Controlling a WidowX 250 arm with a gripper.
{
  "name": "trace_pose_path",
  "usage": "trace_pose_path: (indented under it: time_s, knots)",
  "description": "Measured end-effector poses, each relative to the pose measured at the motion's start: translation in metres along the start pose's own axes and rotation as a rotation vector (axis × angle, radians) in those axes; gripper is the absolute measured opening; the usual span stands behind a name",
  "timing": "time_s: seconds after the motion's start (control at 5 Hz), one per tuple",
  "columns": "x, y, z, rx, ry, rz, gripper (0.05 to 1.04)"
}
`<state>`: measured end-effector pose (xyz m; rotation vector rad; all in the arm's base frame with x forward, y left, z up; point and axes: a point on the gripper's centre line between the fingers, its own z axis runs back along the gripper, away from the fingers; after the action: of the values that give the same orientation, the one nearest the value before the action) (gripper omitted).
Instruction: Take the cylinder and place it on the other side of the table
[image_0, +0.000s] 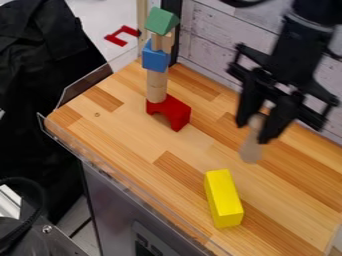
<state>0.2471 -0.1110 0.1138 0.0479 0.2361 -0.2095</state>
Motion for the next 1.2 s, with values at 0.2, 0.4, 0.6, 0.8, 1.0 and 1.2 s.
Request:
trace_pose_path:
  time_s: [0.2, 0.4, 0.6, 0.8, 1.0, 1.2]
  knots:
    - [0.014, -0.019, -0.003, 0.002, 0.004, -0.052, 0.333]
    - [0.023, -0.031, -0.009, 0.038, 0.022, -0.061, 0.333]
    - [0.032, -0.04, -0.017, 0.046, 0.033, -0.064, 0.333]
    - [0.045, -0.047, -0.032, 0.046, 0.071, -0.073, 0.333]
    - [0.054, -0.051, -0.051, 0.095, 0.096, -0.081, 0.333]
    - [0.053, -0.056, -0.073, 0.099, 0.163, -0.095, 0.333]
